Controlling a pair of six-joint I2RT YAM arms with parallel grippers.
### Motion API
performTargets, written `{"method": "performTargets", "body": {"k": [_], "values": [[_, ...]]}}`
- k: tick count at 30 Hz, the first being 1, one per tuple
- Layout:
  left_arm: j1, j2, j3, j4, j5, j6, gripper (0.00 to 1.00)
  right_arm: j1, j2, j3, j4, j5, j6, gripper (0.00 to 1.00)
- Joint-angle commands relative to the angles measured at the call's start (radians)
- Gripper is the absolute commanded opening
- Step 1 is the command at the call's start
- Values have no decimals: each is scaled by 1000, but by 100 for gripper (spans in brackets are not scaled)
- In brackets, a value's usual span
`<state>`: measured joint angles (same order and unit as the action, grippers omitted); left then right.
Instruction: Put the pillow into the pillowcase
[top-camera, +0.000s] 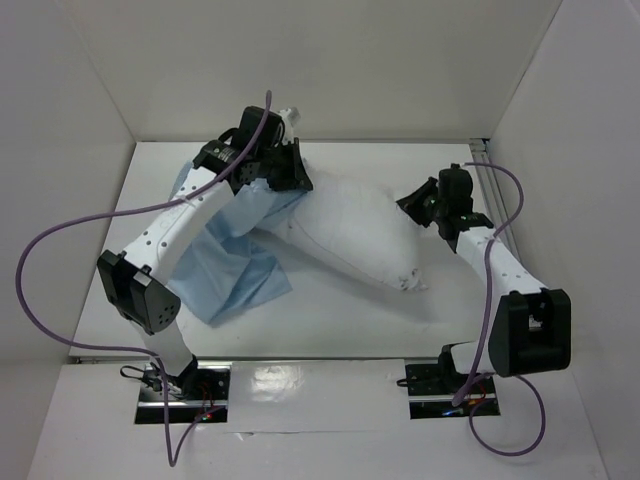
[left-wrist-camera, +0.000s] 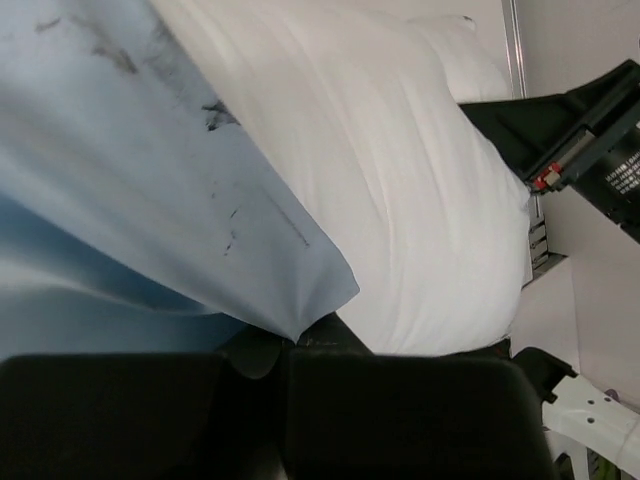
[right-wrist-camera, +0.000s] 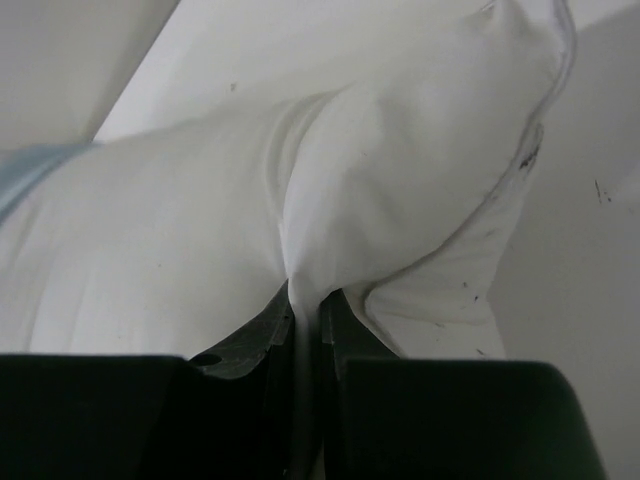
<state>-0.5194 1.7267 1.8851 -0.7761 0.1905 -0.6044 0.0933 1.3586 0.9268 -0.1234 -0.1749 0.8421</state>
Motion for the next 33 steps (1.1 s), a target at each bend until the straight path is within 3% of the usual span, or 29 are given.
{"method": "performTargets", "body": {"k": [1, 5, 11, 14, 18, 19, 20, 21, 22, 23, 27, 33], "values": [[-25, -22, 68, 218, 145, -6, 0, 48, -101, 26, -39, -141, -43, 0], [-16, -64, 77, 198, 110, 26, 0, 48, -165, 15, -97, -112, -104, 0], [45, -41, 125, 138, 136, 40, 0, 60, -222, 72, -55, -71, -124, 0], [54, -103, 25, 138, 116, 40, 0, 82, -190, 83, -88, -61, -179, 0], [55, -174, -251, 138, 44, 68, 0, 102, -151, 12, -168, -48, -247, 0], [55, -185, -282, 127, 32, 83, 0, 102, -138, -5, -203, -90, -270, 5], [55, -196, -308, 114, 15, 95, 5, 102, -125, -5, -238, -90, -309, 21], [55, -210, -348, 95, -3, 95, 15, 111, -125, -5, -271, -90, -330, 60], [55, -245, -365, 62, -28, 95, 25, 111, -142, 19, -303, -48, -345, 72], [55, -265, -379, 45, -81, 104, 41, 120, -159, 20, -362, -13, -345, 79], [44, -338, -389, -75, -233, 91, 71, 120, -243, 29, -441, 98, -354, 95], [19, -374, -344, -129, -455, 52, 69, 120, -253, 9, -458, 83, -319, 98]]}}
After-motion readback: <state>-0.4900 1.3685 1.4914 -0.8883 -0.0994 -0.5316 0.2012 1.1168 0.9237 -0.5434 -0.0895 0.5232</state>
